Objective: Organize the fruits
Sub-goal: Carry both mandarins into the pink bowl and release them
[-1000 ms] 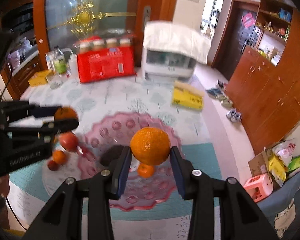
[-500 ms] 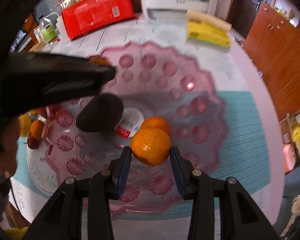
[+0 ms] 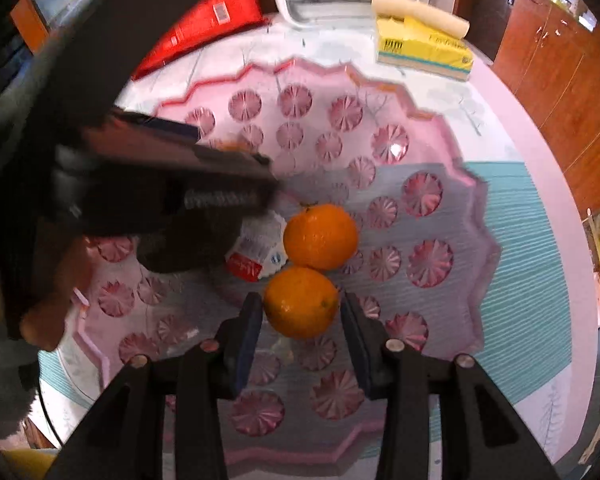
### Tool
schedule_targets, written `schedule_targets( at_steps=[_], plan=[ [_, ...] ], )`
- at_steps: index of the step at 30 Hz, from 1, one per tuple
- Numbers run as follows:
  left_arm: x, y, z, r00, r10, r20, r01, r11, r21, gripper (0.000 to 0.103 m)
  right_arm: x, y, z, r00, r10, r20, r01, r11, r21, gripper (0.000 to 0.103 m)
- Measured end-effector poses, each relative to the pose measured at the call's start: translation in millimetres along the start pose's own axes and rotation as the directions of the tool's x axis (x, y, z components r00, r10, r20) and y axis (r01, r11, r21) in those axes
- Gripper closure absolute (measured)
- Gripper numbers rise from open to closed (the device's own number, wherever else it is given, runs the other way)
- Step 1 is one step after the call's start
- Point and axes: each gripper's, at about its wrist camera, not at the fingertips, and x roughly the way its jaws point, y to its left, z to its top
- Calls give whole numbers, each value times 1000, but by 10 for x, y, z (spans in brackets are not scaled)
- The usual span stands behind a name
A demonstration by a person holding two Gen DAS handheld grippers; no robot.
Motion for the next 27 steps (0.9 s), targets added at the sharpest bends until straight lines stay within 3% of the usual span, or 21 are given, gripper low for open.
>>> schedule_targets(
  at_steps=[9,27],
  plan=[
    [-203,43,-30,999,-30,15,30,999,-21,25,-221,-18,16,998,-14,55,12,999,46,60],
    [-1122,419,-426,989,-52,141,66,993,-95,25,-786,203,-222,989,-78,123,67,993,93,60]
  ],
)
